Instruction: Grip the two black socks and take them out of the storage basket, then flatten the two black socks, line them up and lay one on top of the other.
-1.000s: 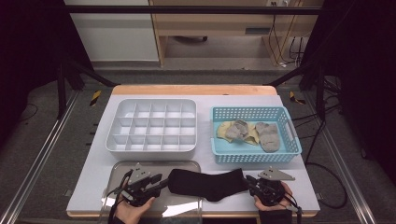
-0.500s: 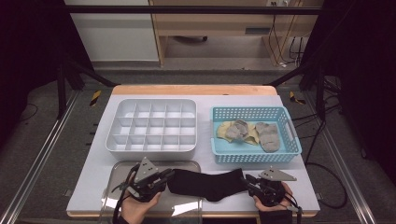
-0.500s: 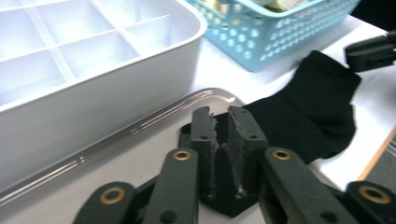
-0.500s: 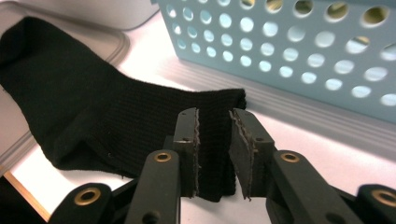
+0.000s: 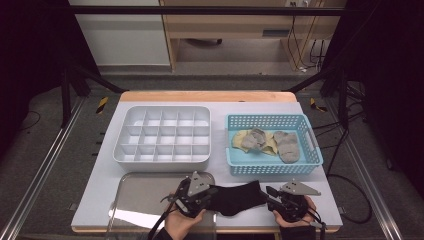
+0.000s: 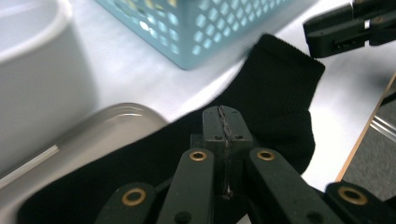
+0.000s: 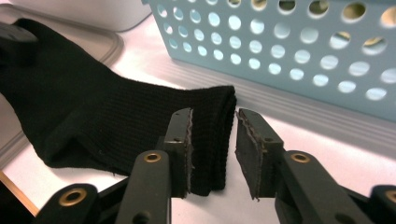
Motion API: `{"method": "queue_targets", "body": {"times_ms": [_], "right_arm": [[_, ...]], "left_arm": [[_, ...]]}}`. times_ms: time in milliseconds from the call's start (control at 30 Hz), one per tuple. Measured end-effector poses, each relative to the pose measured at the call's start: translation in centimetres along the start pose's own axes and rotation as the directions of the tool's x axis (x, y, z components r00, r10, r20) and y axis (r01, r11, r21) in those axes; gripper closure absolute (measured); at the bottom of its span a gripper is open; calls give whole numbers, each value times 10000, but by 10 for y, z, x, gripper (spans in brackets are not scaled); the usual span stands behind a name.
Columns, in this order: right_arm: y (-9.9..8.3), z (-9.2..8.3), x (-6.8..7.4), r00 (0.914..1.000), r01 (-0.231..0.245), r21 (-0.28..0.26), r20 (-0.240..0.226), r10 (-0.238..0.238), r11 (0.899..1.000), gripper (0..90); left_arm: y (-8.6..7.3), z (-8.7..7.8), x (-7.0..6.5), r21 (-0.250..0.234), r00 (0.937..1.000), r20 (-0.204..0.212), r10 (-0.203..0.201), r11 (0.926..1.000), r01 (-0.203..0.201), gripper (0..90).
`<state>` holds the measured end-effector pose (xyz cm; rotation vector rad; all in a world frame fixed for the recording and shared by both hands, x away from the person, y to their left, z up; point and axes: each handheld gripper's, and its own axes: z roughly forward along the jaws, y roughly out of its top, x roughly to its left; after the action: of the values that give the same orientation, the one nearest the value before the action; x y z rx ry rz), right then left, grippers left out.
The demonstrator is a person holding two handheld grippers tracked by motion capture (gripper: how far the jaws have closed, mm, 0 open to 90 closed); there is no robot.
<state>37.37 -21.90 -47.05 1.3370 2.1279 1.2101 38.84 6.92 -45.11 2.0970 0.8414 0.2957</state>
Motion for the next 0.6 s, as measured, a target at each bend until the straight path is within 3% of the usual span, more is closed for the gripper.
{"method": "queue_targets", "body": {"times_ms": [267,467,600], "right_arm": [[-6,5,2,9999,-136,317,-46,137,9994,620],[-12,13,3,9997,-234,731,-49,238,9971,618],[-12,14,5,9996,-274,717,12,273,9971,678]], "left_arm": [[-7,26,-7,590,9999,143,54,9982,-63,892],[-11,30,-6,664,9998,180,28,9978,-40,892],[-12,32,-5,659,9998,201,-62,9978,49,892]]}}
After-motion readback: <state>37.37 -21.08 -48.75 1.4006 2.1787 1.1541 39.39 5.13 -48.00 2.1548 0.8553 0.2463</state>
